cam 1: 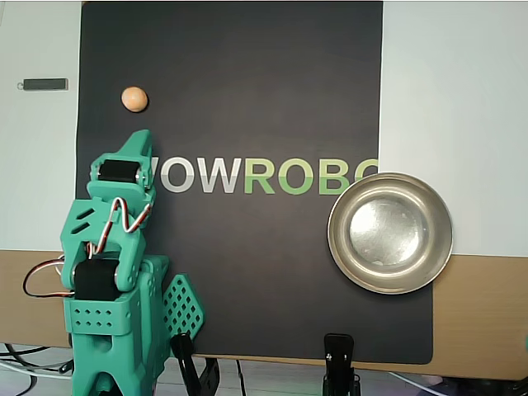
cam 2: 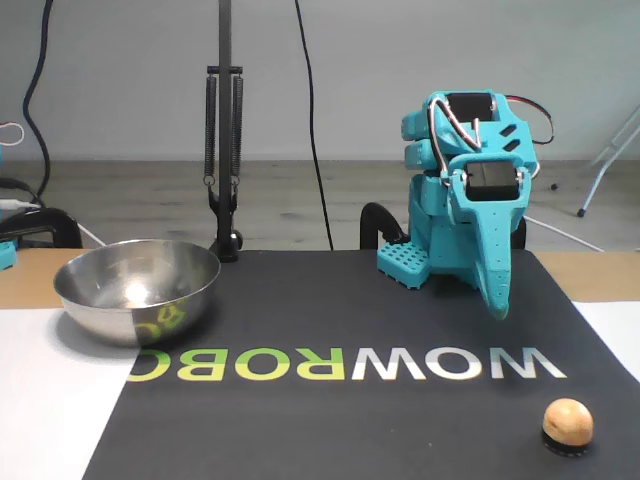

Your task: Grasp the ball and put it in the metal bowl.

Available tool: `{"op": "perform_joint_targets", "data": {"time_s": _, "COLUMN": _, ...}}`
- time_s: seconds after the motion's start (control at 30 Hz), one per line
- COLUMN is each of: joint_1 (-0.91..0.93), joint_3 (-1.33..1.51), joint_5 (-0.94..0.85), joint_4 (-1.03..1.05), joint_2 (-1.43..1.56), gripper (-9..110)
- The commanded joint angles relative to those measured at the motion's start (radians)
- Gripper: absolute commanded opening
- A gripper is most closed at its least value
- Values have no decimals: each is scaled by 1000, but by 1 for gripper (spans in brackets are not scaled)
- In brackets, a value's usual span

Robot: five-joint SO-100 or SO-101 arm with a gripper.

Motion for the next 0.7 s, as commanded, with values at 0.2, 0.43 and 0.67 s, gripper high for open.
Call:
{"op": "perform_joint_targets", "data": {"time_s": 0.2, "joint_1": 5, "joint_3": 35, "joint_5": -3, "joint_4": 2, "joint_2": 57, "gripper": 0}}
{"op": "perform_joint_targets", "data": {"time_s": 0.43, "joint_1": 5, "joint_3": 35, "joint_5": -3, "joint_4": 2, "joint_2": 57, "gripper": 0}}
{"op": "perform_joint_targets", "data": {"time_s": 0.67, "joint_1": 5, "joint_3": 35, "joint_5": -3, "joint_4": 2, "joint_2": 57, "gripper": 0}}
